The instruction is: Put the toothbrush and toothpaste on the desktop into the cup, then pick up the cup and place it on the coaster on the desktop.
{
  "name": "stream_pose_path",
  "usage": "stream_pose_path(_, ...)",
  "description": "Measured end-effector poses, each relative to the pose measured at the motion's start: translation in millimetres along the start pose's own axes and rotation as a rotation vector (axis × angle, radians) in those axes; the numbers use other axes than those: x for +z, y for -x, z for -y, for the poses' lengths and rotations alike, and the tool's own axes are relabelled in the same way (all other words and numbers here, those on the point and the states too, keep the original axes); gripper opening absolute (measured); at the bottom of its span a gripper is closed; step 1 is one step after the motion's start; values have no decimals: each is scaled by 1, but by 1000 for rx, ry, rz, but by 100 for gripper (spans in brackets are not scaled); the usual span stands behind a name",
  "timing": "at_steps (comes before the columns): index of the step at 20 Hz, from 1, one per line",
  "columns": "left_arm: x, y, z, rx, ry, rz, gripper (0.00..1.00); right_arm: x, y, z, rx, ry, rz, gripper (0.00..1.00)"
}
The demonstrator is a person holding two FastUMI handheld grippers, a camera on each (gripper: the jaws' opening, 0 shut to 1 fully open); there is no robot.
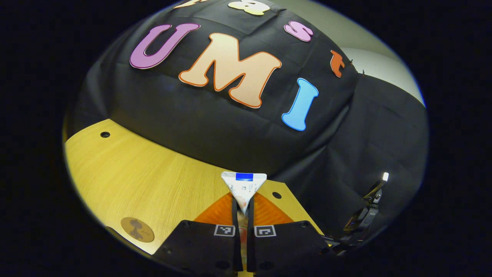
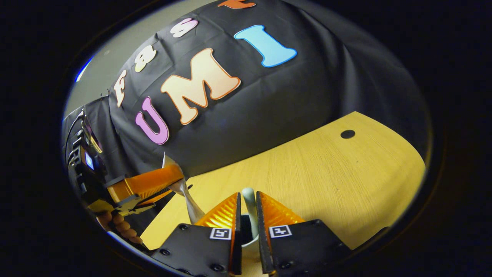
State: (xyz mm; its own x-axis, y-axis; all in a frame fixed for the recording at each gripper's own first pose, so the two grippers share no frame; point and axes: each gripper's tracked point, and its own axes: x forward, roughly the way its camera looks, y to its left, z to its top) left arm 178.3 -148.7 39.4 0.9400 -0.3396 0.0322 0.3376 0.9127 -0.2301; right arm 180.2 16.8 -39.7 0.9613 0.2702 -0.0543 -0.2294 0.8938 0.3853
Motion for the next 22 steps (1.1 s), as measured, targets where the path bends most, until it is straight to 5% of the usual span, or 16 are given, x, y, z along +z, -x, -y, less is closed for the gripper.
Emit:
stream_pose_path(3, -17, -7, -1, 6, 15, -33, 4, 2, 12, 4, -9, -31, 9, 100)
stream_pose_path(5, -22, -9, 3, -5, 36, -26, 4, 12, 23, 16, -57, -34, 54, 90)
stream_pose_path(6, -24, -11, 3, 0, 29, -25, 4, 16, 30, 23, -82, -39, 70, 97)
stream_pose_path(12, -52, -23, 0, 25, 10, -56, 4, 29, 73, 63, -203, -74, 132, 97)
stream_pose_path(18, -64, -18, 1, 37, -9, -56, 11, 36, 84, 71, -226, -79, 150, 97)
stream_pose_path(21, -64, -14, 10, -4, -62, -51, 22, 33, 86, 70, -221, -76, 140, 97)
stream_pose_path(22, -66, -11, 13, -17, -87, -53, 39, 33, 87, 69, -220, -71, 140, 97)
